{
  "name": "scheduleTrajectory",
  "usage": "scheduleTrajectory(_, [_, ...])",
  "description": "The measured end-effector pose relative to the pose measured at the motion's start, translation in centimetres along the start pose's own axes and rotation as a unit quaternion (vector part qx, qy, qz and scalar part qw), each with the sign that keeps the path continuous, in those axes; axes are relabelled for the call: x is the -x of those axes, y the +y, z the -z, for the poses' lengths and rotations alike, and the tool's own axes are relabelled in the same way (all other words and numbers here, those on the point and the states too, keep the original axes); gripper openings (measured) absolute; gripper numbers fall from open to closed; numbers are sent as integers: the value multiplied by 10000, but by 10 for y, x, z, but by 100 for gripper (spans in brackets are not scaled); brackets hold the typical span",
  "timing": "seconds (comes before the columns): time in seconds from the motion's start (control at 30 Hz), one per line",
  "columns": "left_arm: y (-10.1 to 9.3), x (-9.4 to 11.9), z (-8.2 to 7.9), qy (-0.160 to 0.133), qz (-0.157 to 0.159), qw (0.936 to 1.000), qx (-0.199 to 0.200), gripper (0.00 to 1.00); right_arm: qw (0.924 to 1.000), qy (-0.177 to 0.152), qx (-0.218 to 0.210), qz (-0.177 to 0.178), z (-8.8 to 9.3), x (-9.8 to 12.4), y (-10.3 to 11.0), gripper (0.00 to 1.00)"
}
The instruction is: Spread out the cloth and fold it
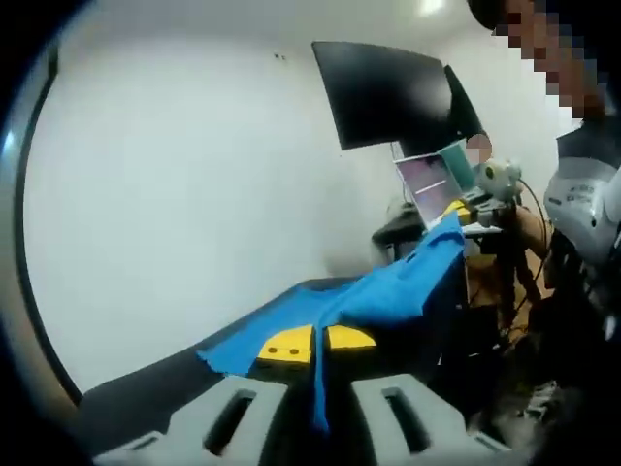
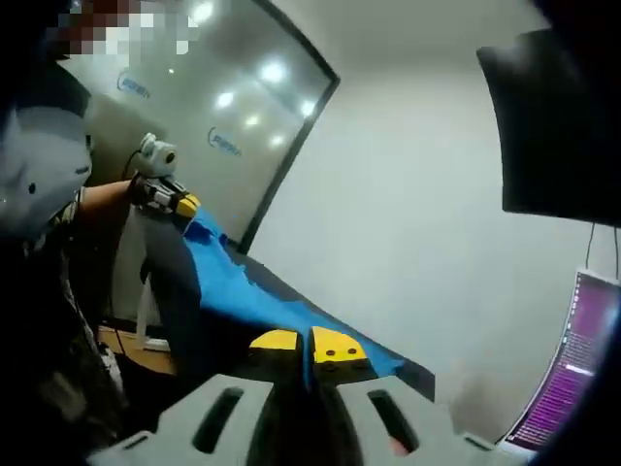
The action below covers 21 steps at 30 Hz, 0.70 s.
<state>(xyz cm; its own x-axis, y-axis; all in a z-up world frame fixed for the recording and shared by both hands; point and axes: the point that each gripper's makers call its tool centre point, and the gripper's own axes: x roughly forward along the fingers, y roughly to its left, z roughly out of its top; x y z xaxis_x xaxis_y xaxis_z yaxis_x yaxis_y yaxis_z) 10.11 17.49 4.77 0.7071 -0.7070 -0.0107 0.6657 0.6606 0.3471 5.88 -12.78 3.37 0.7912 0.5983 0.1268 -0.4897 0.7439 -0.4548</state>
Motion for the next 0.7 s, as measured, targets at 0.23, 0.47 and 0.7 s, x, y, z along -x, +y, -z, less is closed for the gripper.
scheduleTrajectory(0.23, [-9, 19, -39, -385, 100, 9992, -10, 0, 9994, -276, 160, 152, -31, 30, -4, 0])
scheduleTrajectory(0.47, [-21, 23, -37, -327, 110, 9991, -226, 0, 9983, -171, 523, 171, -33, 38, 4, 0])
scheduleTrajectory(0.7, [-29, 31, -38, -268, 272, 9988, -321, 0, 9956, -154, 884, 256, -37, 48, 9, 0])
